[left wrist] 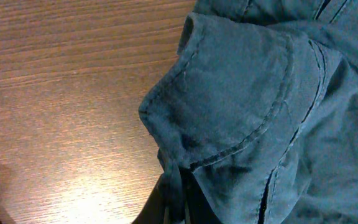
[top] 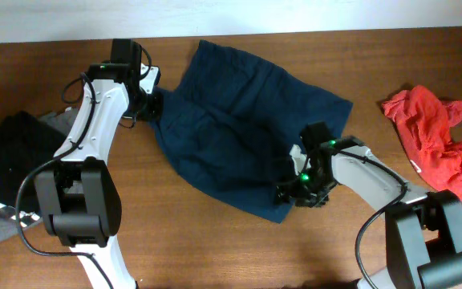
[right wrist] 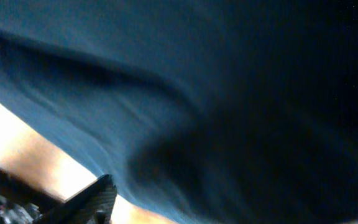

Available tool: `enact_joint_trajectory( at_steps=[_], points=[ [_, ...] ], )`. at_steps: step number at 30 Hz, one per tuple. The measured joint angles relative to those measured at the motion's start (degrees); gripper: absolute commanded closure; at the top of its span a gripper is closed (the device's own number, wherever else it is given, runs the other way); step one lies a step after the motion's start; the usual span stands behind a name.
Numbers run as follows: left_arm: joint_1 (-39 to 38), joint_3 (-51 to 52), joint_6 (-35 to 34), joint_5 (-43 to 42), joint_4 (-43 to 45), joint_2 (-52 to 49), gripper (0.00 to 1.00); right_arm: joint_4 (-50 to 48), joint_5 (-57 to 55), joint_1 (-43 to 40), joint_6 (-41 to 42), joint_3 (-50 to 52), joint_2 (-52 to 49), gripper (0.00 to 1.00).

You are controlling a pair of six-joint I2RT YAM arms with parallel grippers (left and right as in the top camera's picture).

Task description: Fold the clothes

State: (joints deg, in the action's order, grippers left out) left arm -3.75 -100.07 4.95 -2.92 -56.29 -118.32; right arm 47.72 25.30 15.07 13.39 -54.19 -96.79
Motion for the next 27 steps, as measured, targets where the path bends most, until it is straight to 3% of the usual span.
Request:
enact_joint_trajectory(
  at_steps=[4, 7, 10, 14, 20, 23, 27],
  points=[
    [0.0, 0.0, 0.0, 0.02, 0.0, 0.0, 1.0, -9.33, -1.81, 1.29, 1.44, 0.02, 0.0, 0.73],
    [0.0, 0.0, 0.0, 0.0, -0.15, 0.0, 1.0, -10.43, -2.62, 1.4, 1.44, 0.02, 0.0, 0.88],
    [0.0, 0.0, 0.0, 0.02, -0.48, 0.0, 1.0, -7.85, -1.92, 1.38, 1.77, 0.02, 0.02, 0.96],
    [0.0, 0.0, 0.02, -0.02, -0.72, 0.0, 1.0, 2.49, 4.46, 1.38, 1.77, -0.33, 1.22, 0.96],
    [-0.15, 0.0, 0.2, -0.26, -1.07, 0.0, 1.0, 25.88, 16.96, 1.49, -2.89, -3.04, 9.44, 0.96],
    [-0.5, 0.0, 0.2, -0.66, -1.14, 0.0, 1.0, 27.47, 18.25, 1.49, -5.2, -3.69, 13.79, 0.96],
    [-0.52, 0.0, 0.2, -0.63, -1.05, 0.0, 1.0, 21.94, 14.73, 1.49, -6.69, -3.8, 14.53, 0.96]
  ],
)
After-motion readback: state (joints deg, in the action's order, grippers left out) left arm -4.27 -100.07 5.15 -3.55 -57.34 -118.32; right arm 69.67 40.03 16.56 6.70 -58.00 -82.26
